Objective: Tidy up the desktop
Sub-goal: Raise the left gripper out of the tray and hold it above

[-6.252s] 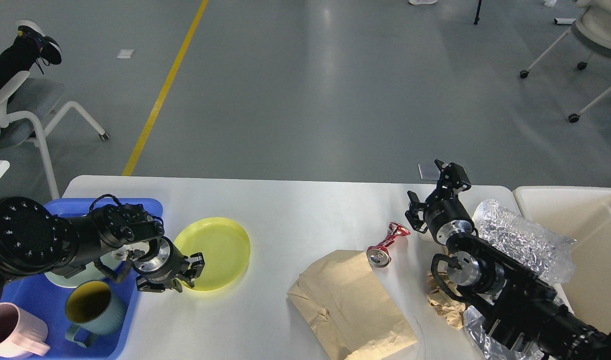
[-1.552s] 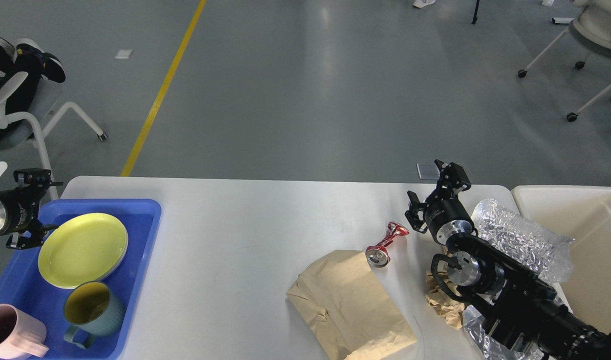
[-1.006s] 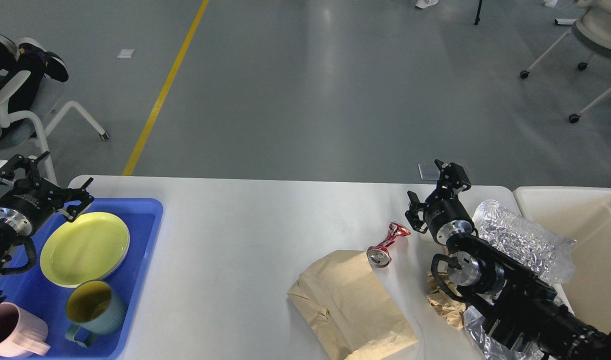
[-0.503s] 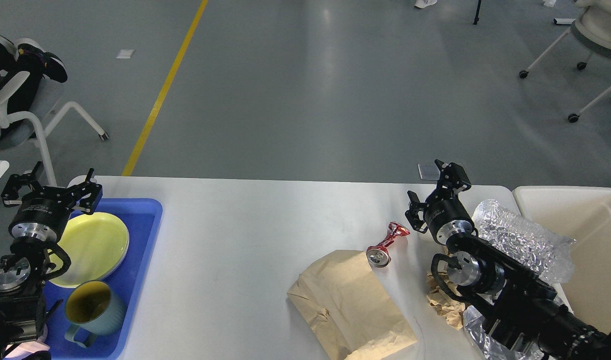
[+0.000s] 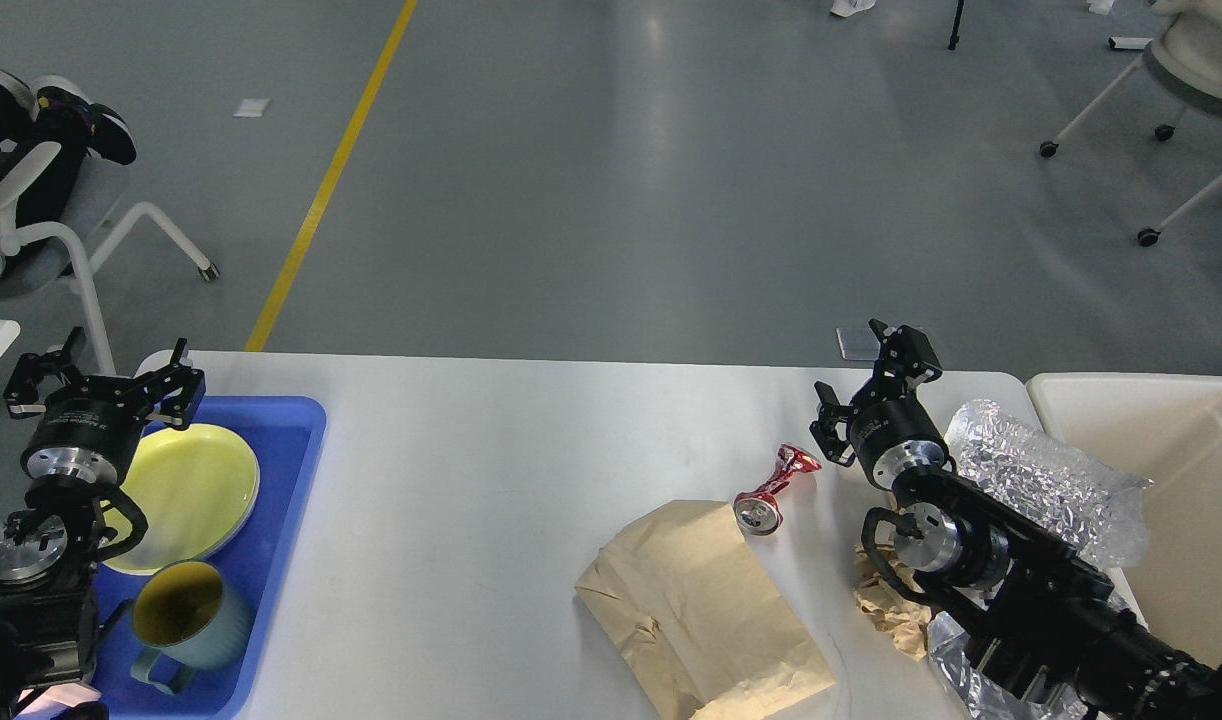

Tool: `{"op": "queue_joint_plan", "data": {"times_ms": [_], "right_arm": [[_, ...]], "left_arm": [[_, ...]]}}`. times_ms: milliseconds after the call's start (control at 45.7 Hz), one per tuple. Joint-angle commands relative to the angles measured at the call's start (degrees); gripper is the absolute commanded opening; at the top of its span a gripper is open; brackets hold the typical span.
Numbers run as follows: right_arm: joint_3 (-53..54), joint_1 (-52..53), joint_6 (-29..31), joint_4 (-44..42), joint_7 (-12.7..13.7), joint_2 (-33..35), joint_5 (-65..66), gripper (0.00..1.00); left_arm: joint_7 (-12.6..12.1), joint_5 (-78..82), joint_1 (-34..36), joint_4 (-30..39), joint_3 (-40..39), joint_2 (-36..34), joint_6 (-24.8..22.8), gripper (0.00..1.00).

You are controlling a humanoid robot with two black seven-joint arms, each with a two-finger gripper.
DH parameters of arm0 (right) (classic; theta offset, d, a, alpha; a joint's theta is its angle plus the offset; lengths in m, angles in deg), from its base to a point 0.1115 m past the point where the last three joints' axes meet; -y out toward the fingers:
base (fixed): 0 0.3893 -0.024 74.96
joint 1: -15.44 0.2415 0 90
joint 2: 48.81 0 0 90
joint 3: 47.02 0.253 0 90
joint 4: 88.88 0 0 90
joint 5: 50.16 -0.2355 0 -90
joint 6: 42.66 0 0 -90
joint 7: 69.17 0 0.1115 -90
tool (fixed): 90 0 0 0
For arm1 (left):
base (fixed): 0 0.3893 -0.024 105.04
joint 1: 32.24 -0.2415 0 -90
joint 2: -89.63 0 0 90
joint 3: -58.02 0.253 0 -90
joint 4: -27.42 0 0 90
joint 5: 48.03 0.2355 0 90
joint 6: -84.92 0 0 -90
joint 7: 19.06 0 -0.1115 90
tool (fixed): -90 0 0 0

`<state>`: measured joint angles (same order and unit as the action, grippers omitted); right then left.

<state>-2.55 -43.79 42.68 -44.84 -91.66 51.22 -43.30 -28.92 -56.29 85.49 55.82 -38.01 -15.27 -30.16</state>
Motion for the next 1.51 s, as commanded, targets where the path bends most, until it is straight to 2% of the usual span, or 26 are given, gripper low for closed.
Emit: {"op": "queue_joint_plan", "data": {"times_ms": [0,372,546,743,962,1224,1377,1486], "right_arm": [[0.0,0.0,0.0,0.0,0.0,0.0,0.0,1.00],[0.0,0.0,0.0,0.0,0.0,0.0,0.0,1.00],[0.0,0.0,0.0,0.0,0.0,0.0,0.0,1.00],[0.0,0.0,0.0,0.0,0.1,0.0,0.0,1.00],[0.0,0.0,0.0,0.0,0.0,0.0,0.0,1.00],[0.0,0.0,0.0,0.0,0.0,0.0,0.0,1.00],[0.0,0.0,0.0,0.0,0.0,0.0,0.0,1.00],[0.0,0.0,0.0,0.0,0.0,0.0,0.0,1.00]], "left_arm": [[0.3,0.0,0.9,0.0,0.6,0.9,0.1,0.96],[0.4,0.4,3.1,0.0,3.2,-0.3,0.1,0.96],[0.4,0.4,4.4,0.1,3.9,-0.3,-1.6,0.96],[0.4,0.4,5.7,0.1,4.0,0.3,-7.9,0.96],[0.4,0.5,6.5,0.1,5.4,0.9,-8.0,0.96],[0.3,0.4,5.8,0.0,12.2,6.0,-8.3,0.96],[0.3,0.6,5.2,-0.5,21.3,6.5,-7.5,0.96],[-0.6,0.6,5.3,-0.5,28.0,6.7,-7.3,0.96]]}}
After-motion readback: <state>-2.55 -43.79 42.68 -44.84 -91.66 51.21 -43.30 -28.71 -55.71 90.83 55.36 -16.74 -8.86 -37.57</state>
